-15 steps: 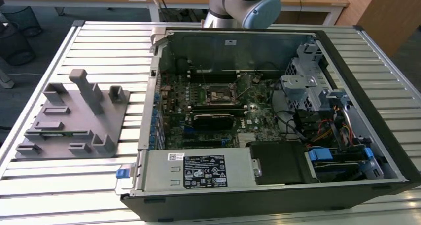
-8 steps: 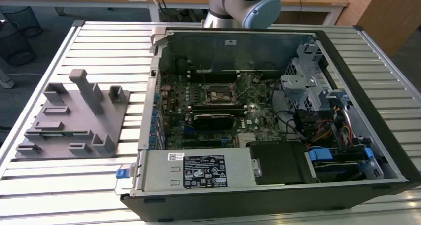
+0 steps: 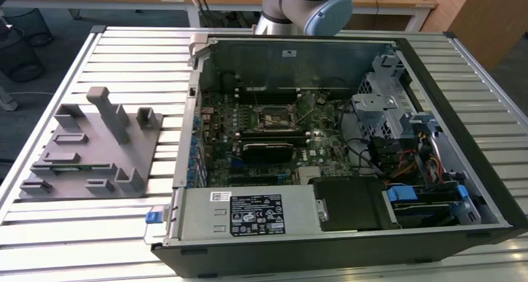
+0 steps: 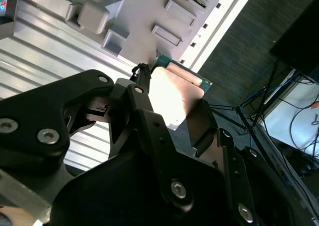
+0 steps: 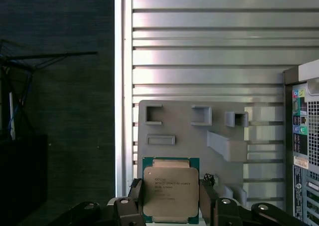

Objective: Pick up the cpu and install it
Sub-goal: 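Pick up the cpu and move it towards the insertion slot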

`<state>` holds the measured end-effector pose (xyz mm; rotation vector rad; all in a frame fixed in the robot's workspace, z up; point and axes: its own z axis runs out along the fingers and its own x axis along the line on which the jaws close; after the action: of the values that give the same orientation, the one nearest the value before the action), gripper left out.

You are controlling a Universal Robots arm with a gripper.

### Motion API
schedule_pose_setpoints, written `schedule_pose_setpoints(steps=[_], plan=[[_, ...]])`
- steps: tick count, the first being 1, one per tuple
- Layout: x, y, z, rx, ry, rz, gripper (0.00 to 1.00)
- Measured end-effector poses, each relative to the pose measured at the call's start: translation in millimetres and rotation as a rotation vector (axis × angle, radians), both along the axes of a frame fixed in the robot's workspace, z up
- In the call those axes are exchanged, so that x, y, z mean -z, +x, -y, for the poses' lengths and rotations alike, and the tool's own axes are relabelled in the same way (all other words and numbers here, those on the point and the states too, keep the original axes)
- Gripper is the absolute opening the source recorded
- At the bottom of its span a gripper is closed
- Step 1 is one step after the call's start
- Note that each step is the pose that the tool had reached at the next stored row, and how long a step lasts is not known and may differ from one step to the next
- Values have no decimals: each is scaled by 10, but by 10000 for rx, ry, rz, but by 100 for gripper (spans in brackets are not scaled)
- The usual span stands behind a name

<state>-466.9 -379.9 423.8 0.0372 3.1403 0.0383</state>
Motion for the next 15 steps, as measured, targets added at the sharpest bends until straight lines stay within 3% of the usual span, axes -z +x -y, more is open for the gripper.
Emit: schedule_pose_setpoints(steps=[15], plan=[[0, 194, 0, 0, 0, -1, 54]])
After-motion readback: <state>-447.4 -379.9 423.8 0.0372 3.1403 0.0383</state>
